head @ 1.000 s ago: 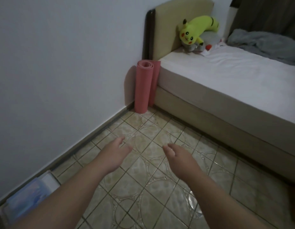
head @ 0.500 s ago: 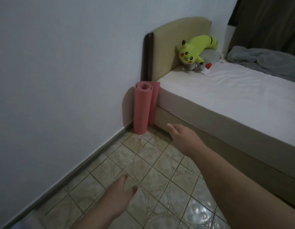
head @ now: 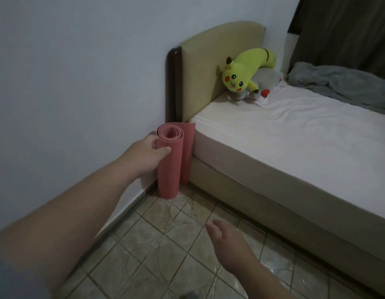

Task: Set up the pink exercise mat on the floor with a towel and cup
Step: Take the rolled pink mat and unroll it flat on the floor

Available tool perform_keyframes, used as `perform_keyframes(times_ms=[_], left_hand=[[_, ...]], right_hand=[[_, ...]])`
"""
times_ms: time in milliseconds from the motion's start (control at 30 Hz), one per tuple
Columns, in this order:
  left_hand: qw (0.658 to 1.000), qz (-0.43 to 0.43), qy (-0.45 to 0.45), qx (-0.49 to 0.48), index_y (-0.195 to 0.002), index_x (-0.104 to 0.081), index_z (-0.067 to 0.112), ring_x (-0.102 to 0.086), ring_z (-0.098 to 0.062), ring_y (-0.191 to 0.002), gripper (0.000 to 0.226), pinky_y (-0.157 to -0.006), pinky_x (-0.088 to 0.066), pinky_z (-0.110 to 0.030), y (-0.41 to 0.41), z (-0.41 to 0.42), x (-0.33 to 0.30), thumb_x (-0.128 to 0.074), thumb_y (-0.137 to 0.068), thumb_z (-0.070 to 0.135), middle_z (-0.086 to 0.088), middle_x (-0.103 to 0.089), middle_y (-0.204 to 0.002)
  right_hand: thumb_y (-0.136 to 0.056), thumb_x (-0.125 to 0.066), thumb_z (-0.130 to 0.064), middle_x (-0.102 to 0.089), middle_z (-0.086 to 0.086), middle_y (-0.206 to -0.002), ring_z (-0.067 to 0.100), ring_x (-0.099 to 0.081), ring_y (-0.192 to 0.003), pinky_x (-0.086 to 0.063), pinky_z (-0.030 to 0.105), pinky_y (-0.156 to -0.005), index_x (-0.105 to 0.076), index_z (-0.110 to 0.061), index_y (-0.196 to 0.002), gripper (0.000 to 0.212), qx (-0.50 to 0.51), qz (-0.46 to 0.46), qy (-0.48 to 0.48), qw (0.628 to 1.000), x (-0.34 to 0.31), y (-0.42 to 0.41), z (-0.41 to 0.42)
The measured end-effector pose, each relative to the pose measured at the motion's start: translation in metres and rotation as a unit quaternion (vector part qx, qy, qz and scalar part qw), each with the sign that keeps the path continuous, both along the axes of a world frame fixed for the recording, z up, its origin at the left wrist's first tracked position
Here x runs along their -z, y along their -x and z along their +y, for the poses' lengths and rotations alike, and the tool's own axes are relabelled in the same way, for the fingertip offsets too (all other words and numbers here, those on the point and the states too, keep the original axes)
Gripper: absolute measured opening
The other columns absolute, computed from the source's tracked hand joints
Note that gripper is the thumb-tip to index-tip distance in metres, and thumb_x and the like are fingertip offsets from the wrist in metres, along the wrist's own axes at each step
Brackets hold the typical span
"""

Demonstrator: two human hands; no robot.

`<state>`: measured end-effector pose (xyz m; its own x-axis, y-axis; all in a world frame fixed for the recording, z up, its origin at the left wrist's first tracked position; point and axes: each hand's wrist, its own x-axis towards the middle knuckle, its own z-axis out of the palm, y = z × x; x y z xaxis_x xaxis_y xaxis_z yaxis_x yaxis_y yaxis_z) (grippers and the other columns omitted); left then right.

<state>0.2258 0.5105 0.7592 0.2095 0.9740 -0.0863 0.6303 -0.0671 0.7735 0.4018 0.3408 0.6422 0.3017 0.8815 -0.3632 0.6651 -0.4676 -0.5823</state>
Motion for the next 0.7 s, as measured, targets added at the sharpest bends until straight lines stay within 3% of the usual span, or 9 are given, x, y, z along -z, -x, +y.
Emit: perform_keyframes(times_ms=[167, 267, 433, 633, 700], left_hand=[[0.999, 0.015, 0.047, -0.009, -0.14, -0.039, 0.017, -0.049, -0.021, -0.124, 0.057, -0.089, -0.032, -0.023, -0.034, 0.066, 0.032, -0.056, -0.089, 0.037, -0.008, -0.049, -0.14], [0.995, 0.03, 0.091, -0.012, -0.143, -0.034, 0.017, -0.049, -0.021, -0.125, 0.062, -0.093, -0.035, -0.025, -0.041, 0.093, 0.064, -0.057, -0.089, 0.038, -0.008, -0.047, -0.143], [0.988, 0.026, 0.15, 0.0, -0.136, -0.044, 0.027, -0.054, -0.01, -0.11, 0.054, -0.086, -0.042, -0.026, -0.05, 0.123, 0.119, -0.057, -0.086, 0.044, 0.005, -0.056, -0.132], [0.989, 0.043, 0.138, 0.029, -0.131, -0.044, 0.04, -0.053, -0.011, -0.12, 0.047, -0.085, -0.038, -0.021, -0.055, 0.218, 0.163, -0.058, -0.086, 0.038, 0.019, -0.053, -0.117], [0.99, 0.067, 0.122, 0.004, -0.134, -0.042, 0.033, -0.051, -0.018, -0.122, 0.05, -0.086, -0.038, -0.023, -0.054, 0.271, 0.176, -0.058, -0.086, 0.036, 0.014, -0.053, -0.12]], right_hand=[[-0.094, -0.034, -0.055, -0.058, 0.005, -0.129, 0.026, -0.052, -0.121, -0.041, 0.039, -0.1, -0.057, -0.02, -0.122, 0.051, -0.028, -0.028, -0.031, 0.999, -0.02, -0.048, 0.127], [-0.095, -0.033, -0.055, -0.056, 0.01, -0.133, 0.028, -0.051, -0.122, -0.041, 0.043, -0.101, -0.055, -0.018, -0.128, 0.054, -0.06, -0.049, -0.044, 0.996, -0.035, -0.071, 0.213], [-0.092, -0.032, -0.058, -0.057, 0.012, -0.13, 0.032, -0.052, -0.118, -0.042, 0.046, -0.1, -0.055, -0.019, -0.126, 0.057, -0.078, -0.059, -0.07, 0.993, -0.051, -0.083, 0.346], [-0.092, -0.037, -0.056, -0.055, 0.014, -0.133, 0.032, -0.053, -0.118, -0.043, 0.042, -0.1, -0.049, -0.016, -0.132, 0.058, -0.057, -0.017, -0.079, 0.995, -0.015, -0.081, 0.467], [-0.091, -0.041, -0.056, -0.051, 0.014, -0.137, 0.032, -0.051, -0.122, -0.042, 0.044, -0.102, -0.04, -0.016, -0.14, 0.063, -0.046, 0.006, -0.044, 0.998, 0.01, -0.081, 0.499]])
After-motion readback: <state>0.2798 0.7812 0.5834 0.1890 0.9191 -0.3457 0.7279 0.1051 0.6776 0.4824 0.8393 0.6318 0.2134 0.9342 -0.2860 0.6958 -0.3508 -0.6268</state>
